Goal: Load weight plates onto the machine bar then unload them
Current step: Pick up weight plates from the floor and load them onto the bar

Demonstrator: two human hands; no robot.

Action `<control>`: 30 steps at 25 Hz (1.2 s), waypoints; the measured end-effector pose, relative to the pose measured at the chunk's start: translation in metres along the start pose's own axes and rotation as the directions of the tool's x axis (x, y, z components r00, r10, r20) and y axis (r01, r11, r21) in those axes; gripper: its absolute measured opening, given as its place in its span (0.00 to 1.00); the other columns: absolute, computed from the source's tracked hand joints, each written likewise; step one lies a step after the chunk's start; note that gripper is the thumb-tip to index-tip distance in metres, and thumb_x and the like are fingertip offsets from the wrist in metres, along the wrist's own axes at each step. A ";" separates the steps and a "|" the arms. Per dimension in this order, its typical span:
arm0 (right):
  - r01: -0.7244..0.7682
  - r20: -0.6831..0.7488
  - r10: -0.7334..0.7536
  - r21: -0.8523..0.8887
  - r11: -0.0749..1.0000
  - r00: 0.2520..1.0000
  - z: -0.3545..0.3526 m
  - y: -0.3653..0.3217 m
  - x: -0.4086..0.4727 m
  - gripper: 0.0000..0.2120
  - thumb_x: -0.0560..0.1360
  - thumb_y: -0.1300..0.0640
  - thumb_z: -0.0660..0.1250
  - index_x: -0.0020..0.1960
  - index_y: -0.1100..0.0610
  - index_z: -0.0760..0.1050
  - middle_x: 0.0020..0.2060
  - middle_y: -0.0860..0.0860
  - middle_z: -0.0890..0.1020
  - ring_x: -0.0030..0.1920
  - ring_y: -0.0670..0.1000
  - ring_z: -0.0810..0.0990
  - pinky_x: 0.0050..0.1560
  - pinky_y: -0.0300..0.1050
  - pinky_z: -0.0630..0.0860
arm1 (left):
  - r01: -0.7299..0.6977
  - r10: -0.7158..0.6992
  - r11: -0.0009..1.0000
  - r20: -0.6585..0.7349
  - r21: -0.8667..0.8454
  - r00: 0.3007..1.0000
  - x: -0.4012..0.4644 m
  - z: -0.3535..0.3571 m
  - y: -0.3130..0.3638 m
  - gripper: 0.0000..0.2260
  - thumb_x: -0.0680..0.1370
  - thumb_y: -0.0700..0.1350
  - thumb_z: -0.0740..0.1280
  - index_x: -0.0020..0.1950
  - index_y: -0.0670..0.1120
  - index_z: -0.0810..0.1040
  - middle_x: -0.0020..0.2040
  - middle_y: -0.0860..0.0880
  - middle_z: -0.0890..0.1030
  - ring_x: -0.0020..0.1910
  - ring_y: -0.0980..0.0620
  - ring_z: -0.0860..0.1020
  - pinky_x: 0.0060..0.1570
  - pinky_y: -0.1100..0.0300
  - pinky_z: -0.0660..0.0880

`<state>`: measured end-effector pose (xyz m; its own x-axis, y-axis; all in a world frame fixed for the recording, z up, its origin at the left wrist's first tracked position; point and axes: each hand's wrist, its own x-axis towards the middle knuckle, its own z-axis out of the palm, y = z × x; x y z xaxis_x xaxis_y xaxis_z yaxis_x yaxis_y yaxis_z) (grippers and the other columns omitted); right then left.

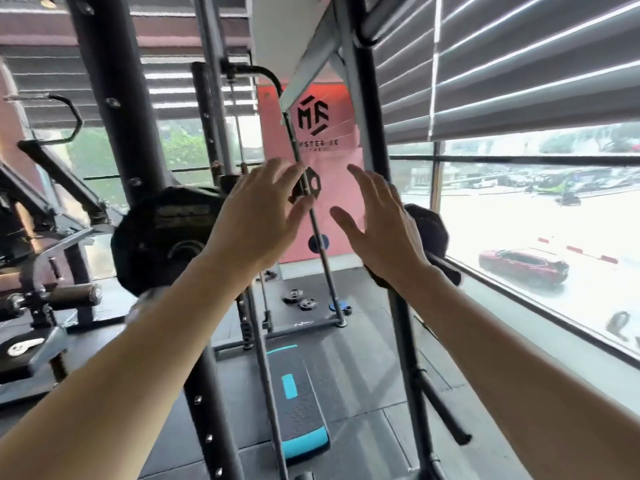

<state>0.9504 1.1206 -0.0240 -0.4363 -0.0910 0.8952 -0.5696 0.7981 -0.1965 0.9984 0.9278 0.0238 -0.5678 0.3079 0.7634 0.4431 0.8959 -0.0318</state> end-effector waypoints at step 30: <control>-0.528 -0.120 0.596 -0.623 0.578 0.794 -0.304 0.450 -0.257 0.33 0.76 0.33 0.56 0.75 0.51 0.65 0.71 0.51 0.72 0.69 0.54 0.70 0.54 0.59 0.79 | -0.324 0.477 0.757 0.141 -0.567 0.867 0.093 0.405 0.501 0.28 0.79 0.60 0.58 0.73 0.44 0.72 0.69 0.40 0.75 0.65 0.40 0.76 0.63 0.44 0.74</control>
<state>1.0181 1.6837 -0.2209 -0.6027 0.4749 0.6413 0.3350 0.8800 -0.3368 0.8867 1.5345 -0.1821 -0.3787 0.7399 0.5559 0.9132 0.3965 0.0944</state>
